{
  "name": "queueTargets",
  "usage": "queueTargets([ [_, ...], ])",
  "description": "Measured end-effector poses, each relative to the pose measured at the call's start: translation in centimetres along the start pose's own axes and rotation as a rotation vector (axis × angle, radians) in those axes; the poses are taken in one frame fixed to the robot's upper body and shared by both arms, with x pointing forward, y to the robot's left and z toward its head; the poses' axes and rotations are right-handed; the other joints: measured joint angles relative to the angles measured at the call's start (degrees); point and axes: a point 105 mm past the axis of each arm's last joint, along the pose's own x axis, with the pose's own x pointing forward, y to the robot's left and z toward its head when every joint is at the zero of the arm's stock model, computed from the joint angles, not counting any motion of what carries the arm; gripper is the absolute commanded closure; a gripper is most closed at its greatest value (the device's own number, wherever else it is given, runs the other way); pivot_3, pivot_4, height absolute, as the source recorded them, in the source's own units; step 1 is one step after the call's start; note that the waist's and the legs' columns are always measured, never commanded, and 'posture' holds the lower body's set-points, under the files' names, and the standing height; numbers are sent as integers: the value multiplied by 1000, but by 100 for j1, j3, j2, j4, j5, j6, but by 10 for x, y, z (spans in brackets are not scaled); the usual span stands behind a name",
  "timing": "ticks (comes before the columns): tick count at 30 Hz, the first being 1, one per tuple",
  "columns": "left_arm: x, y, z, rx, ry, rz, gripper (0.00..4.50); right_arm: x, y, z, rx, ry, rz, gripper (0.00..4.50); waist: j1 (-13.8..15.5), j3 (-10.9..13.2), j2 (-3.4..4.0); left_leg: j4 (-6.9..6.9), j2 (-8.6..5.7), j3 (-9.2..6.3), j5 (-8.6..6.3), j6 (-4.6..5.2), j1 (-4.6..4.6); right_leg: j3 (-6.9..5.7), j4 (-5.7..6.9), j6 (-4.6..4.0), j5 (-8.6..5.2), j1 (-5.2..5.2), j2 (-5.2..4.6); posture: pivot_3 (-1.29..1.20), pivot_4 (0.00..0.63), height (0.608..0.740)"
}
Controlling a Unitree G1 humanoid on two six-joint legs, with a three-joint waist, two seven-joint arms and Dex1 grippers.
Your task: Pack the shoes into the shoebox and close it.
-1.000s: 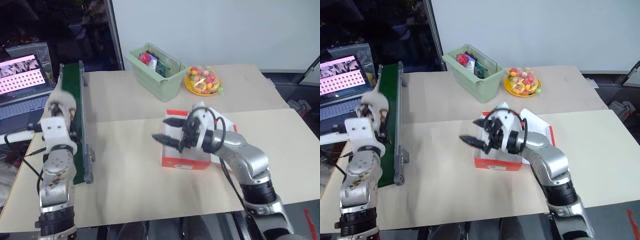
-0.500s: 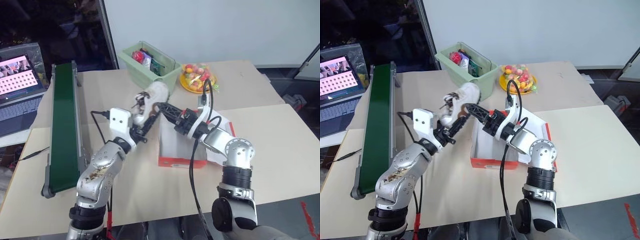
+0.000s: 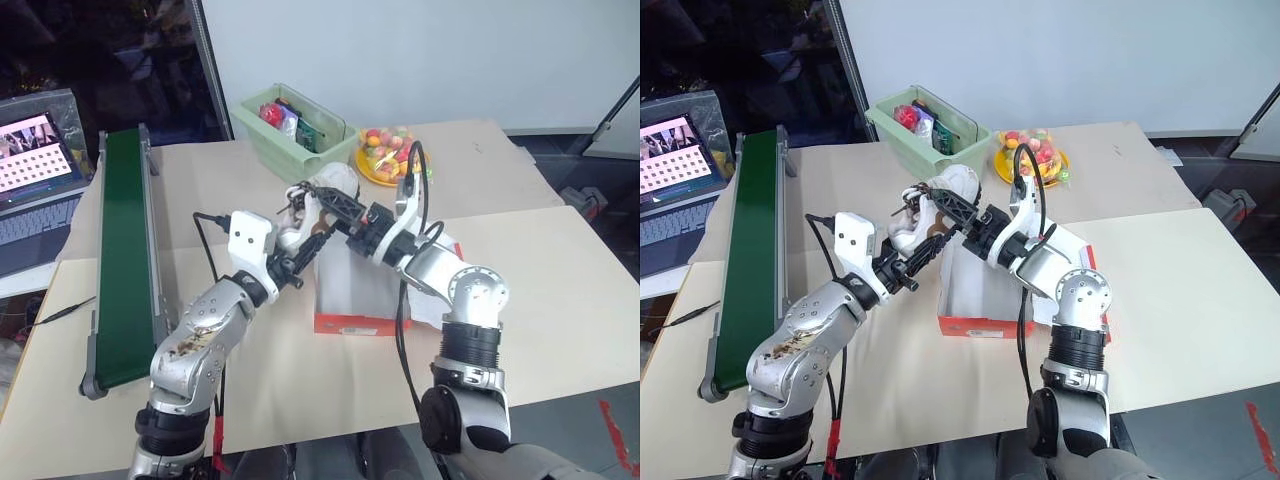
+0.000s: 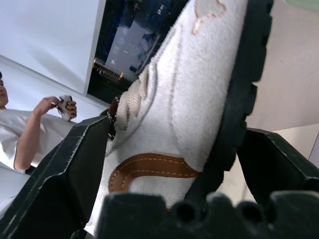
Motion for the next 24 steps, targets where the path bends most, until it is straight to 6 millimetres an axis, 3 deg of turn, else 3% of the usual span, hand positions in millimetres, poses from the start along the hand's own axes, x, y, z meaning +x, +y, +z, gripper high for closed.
queueTargets([
  [8, 1, 1, 1, 22, 2, 1, 2478, 1, -4, -1, 12, -17, -32, 3628, 0, 0, 0, 0, 0, 0, 0, 0, -1, 1, 0, 0, 0, -2, 0, 0, 150, 740],
  [13, 1, 2, 0, 47, 6, 3, 2478, 1, -4, -1, 11, -15, -32, 3628, 0, 0, 0, 0, 0, 0, 0, 0, -1, 2, 1, 0, 0, -2, 0, 0, 150, 740],
  [18, 0, 4, 1, 95, 1, 4, 834, 3, -2, 0, 14, -36, -27, 3666, -5, 0, 1, 0, 1, -1, 0, 0, 0, 3, 2, -1, 0, -4, 1, 0, 150, 740],
  [21, -1, 8, -1, 121, 6, 23, 834, 4, -3, 11, 3, -113, -63, 3666, 2, -1, 1, 0, 0, -2, 0, 0, 0, 4, 2, -1, 0, -3, 1, 0, 150, 740],
  [24, -5, 12, -5, 128, 15, 43, 834, -2, -16, 38, -44, -256, -190, 3666, 21, 0, 2, 0, -1, 0, 0, -1, -1, 4, 1, -1, 0, -4, 0, 0, 150, 740],
])
